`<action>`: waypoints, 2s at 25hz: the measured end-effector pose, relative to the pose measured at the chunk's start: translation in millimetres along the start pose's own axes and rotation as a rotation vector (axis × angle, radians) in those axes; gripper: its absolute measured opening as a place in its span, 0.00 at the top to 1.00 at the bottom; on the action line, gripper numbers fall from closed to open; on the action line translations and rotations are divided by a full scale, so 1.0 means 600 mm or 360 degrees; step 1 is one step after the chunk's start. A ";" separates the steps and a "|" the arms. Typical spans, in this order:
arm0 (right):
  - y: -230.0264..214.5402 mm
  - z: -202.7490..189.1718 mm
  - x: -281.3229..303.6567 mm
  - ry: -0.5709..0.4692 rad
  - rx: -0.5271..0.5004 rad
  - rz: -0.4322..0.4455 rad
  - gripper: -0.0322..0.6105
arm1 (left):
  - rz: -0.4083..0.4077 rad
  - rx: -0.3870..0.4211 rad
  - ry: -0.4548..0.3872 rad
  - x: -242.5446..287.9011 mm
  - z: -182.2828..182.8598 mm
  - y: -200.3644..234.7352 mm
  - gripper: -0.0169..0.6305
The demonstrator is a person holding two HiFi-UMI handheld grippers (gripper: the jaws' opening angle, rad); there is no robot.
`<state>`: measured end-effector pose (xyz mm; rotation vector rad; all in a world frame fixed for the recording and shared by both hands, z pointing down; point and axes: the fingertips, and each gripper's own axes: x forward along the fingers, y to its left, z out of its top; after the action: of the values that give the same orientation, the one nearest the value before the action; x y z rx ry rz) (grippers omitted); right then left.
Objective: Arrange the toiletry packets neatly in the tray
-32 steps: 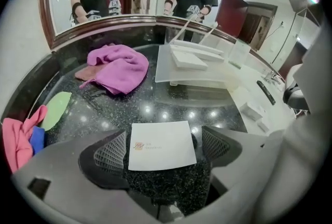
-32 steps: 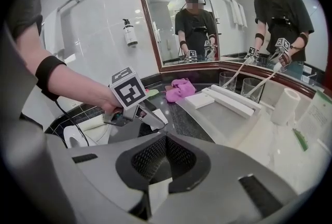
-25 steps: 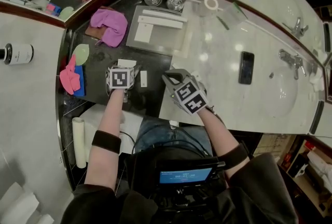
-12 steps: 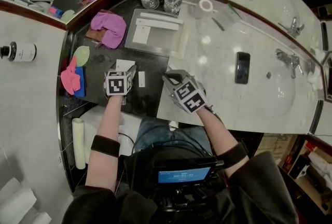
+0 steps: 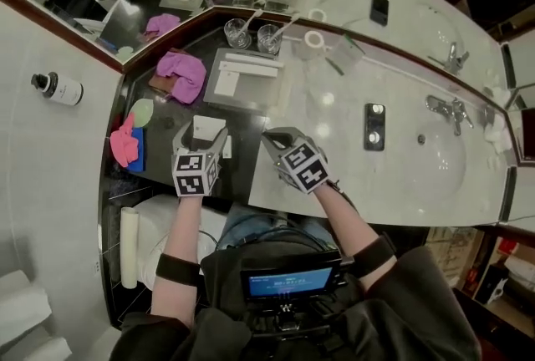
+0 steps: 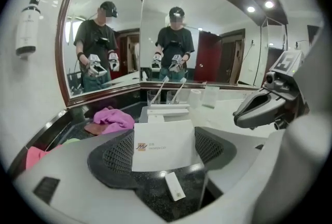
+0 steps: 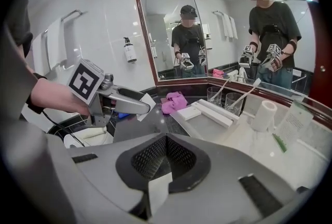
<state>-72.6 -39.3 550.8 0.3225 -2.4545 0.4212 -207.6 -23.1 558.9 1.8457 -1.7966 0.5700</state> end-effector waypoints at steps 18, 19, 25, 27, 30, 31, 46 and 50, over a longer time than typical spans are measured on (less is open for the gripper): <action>-0.023 0.002 -0.040 -0.0089 0.0104 -0.0144 0.93 | -0.0387 0.0487 -0.0028 0.035 0.097 -0.122 0.41; -0.031 0.001 -0.039 -0.0089 0.0119 -0.0165 0.93 | -0.0441 0.0546 -0.0009 0.049 0.103 -0.135 0.41; -0.079 -0.002 -0.037 -0.0085 0.0189 -0.0253 0.93 | -0.0668 0.0910 0.0075 0.140 0.114 -0.184 0.41; -0.094 -0.002 -0.035 -0.0087 0.0203 -0.0268 0.93 | -0.0734 0.1037 0.0120 0.170 0.103 -0.196 0.41; -0.114 -0.002 -0.028 -0.0088 0.0215 -0.0279 0.93 | -0.0822 0.1233 0.0183 0.209 0.085 -0.209 0.41; -0.119 -0.003 -0.025 -0.0088 0.0221 -0.0279 0.93 | -0.0849 0.1291 0.0203 0.221 0.079 -0.211 0.41; -0.127 -0.063 0.013 -0.0056 0.0356 -0.0266 0.93 | -0.1148 0.1690 0.0407 0.303 0.007 -0.231 0.41; -0.130 -0.075 0.010 -0.0066 0.0393 -0.0281 0.93 | -0.1184 0.1691 0.0455 0.311 0.000 -0.232 0.41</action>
<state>-27.6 -95.0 605.3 0.6514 -2.3911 0.6473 -60.8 -169.7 664.6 2.6535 -0.4622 1.5300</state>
